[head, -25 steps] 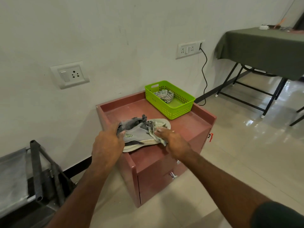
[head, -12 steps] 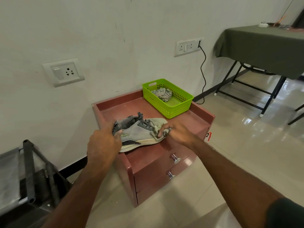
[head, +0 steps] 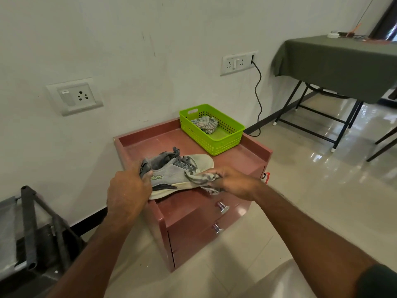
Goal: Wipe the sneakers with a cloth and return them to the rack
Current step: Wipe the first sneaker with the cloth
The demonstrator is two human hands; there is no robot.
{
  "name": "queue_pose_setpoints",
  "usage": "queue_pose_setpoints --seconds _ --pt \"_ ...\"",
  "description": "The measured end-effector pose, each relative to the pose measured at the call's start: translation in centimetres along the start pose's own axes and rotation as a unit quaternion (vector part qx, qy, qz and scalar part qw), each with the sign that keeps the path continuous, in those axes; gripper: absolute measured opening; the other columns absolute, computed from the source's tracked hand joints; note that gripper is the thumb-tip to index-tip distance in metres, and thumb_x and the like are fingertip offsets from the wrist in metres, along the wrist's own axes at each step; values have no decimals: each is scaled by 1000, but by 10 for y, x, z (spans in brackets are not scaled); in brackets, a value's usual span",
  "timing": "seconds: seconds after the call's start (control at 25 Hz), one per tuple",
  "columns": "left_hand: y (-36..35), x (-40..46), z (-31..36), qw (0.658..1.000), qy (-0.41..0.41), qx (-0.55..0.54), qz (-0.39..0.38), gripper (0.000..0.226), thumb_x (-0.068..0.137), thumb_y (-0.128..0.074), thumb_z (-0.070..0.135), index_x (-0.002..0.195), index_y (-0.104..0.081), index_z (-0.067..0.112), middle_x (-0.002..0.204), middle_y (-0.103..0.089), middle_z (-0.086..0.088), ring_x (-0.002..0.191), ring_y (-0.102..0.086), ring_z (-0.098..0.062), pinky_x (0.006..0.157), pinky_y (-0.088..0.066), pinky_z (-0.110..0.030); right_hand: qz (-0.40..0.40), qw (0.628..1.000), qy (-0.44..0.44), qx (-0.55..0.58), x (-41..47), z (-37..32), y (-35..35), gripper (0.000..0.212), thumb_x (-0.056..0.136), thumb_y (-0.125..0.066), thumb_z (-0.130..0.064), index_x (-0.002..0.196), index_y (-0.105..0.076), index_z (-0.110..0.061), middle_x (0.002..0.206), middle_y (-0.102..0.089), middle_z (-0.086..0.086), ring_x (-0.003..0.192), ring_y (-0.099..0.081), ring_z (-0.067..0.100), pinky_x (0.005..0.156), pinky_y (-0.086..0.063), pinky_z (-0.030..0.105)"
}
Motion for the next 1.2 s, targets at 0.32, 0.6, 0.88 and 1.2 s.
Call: queue_pose_setpoints --seconds 0.32,0.6,0.88,1.2 --pt "1 -2 -4 1000 -4 -29 -6 32 95 -60 42 122 -57 24 88 -69 -15 81 -65 -36 70 -59 -44 141 952 82 -259 12 20 -10 59 85 -57 1 138 -56 -26 155 -41 7 143 -35 23 114 -32 30" --pt "2 1 -10 999 -18 -38 -5 31 94 -60 43 118 -58 24 84 -68 -14 78 -64 -36 69 -58 -44 240 886 78 -390 32 10 -16 65 91 -50 -3 152 -35 -18 161 -29 8 150 -22 26 120 -24 52" --pt "3 -1 -6 998 -10 -67 1 29 95 -62 38 119 -61 23 89 -70 -13 84 -66 -34 75 -59 -45 220 923 26 -315 21 22 -44 71 92 -41 5 157 -19 -14 165 -13 11 151 -15 28 122 -19 46" --pt "5 2 -7 997 -8 -72 22 19 96 -62 31 106 -67 15 84 -68 -7 74 -56 -22 69 -41 -29 160 956 227 -95 -4 -27 -181 77 87 -40 16 156 -20 -13 165 -9 4 153 2 14 123 -7 24"
Point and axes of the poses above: each hand's wrist, its own x-axis towards the middle knuckle, its own y-axis out of the back of the hand, z = x × y, the point moved 1 cm from there along x, towards the middle knuckle
